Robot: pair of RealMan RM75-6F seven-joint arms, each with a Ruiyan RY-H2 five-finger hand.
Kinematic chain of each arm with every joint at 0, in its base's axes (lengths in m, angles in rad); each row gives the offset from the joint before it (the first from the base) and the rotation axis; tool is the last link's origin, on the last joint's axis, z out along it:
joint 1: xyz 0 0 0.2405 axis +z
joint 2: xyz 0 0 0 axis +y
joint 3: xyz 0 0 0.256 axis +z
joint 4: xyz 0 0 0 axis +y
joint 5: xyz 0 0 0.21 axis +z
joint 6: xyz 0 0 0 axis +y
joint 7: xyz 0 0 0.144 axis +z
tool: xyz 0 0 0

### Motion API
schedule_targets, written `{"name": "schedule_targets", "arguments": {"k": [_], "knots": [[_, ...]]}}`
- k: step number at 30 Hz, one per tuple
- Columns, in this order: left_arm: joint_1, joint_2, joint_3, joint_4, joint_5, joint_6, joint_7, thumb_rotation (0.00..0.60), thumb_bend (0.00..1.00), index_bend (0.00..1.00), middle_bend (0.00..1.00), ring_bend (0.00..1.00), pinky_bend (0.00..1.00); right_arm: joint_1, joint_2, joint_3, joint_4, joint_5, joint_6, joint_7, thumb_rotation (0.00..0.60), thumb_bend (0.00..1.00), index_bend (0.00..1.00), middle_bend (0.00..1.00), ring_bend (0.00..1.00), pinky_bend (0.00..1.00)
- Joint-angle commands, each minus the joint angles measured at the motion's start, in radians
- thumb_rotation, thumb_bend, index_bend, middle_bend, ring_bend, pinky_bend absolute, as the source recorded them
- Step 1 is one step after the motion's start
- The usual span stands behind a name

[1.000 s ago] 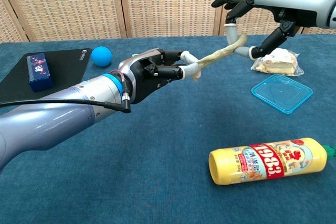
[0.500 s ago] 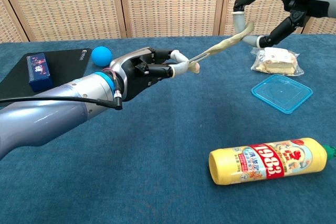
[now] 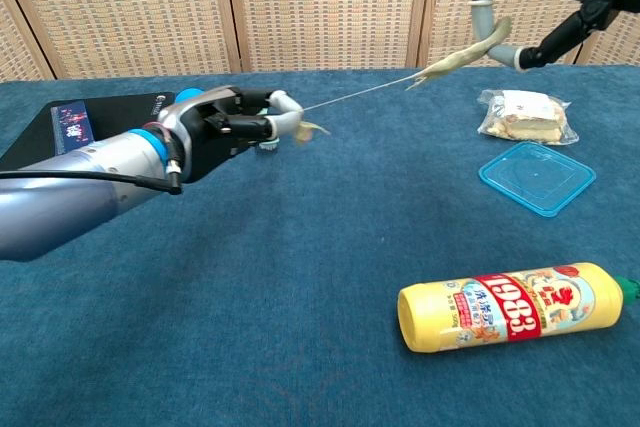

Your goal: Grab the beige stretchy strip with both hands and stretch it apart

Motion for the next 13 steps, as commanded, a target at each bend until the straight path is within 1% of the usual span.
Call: {"name": "schedule_targets", "arguments": {"k": [1, 8, 13], "knots": [[0.019, 0.024, 0.003, 0.009, 0.003, 0.001, -0.021, 0.600, 0.60, 0.78, 0.00, 0.00, 0.00, -0.006, 0.015, 0.001, 0.004, -0.011, 0.011, -0.008, 0.600, 0.75, 0.78, 0.11, 0.00, 0.00], [0.064, 0.074, 0.007, 0.031, 0.015, 0.007, -0.086, 0.600, 0.60, 0.78, 0.00, 0.00, 0.00, -0.015, 0.026, 0.000, 0.039, -0.014, 0.023, -0.027, 0.600, 0.75, 0.78, 0.11, 0.00, 0.00], [0.094, 0.125, 0.004, 0.044, 0.040, 0.015, -0.141, 0.600, 0.60, 0.78, 0.00, 0.00, 0.00, -0.030, 0.055, 0.003, 0.045, -0.016, 0.040, -0.026, 0.600, 0.75, 0.78, 0.11, 0.00, 0.00]]}}
